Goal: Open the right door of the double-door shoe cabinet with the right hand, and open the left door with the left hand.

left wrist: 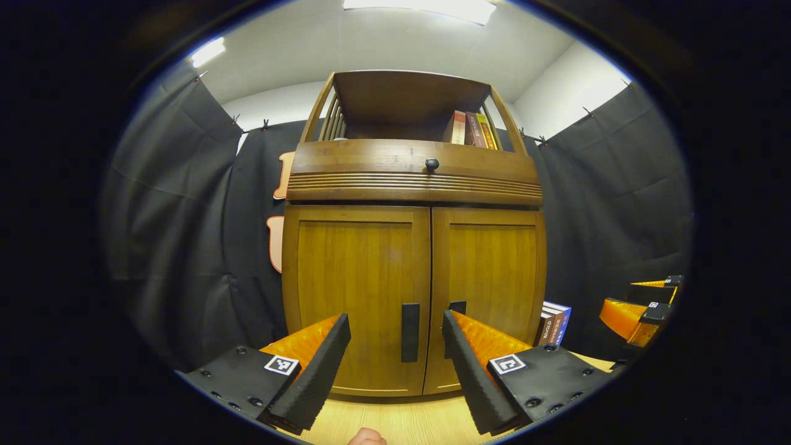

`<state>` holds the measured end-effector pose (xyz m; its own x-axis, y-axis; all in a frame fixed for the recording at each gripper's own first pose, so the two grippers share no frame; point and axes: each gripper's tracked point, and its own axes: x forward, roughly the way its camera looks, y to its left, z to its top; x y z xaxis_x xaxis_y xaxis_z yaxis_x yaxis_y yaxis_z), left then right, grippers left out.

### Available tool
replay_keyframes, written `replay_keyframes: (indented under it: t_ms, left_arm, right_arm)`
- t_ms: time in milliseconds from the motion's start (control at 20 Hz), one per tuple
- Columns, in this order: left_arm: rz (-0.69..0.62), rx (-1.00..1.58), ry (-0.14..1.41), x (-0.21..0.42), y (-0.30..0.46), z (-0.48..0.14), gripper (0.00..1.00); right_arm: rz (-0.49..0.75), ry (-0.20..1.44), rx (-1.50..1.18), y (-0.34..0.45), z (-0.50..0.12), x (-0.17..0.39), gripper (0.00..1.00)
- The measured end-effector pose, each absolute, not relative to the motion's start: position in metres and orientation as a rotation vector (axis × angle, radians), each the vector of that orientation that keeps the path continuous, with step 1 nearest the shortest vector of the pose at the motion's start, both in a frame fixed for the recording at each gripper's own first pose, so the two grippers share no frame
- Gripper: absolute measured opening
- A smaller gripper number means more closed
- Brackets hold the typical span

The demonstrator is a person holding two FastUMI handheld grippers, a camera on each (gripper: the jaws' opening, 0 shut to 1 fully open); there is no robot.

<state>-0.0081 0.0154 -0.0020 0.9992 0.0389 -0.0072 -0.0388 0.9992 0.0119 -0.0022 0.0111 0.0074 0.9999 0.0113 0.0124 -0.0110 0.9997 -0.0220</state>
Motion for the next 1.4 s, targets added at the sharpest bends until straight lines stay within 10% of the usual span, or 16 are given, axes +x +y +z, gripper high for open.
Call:
replay_keyframes:
  t_ms: [1400]
  left_arm:
    - [0.197, 0.047, 0.030, -0.059, 0.086, -0.007, 0.95]
  right_arm:
    - [0.254, 0.066, -0.074, 0.177, -0.066, 0.200, 0.94]
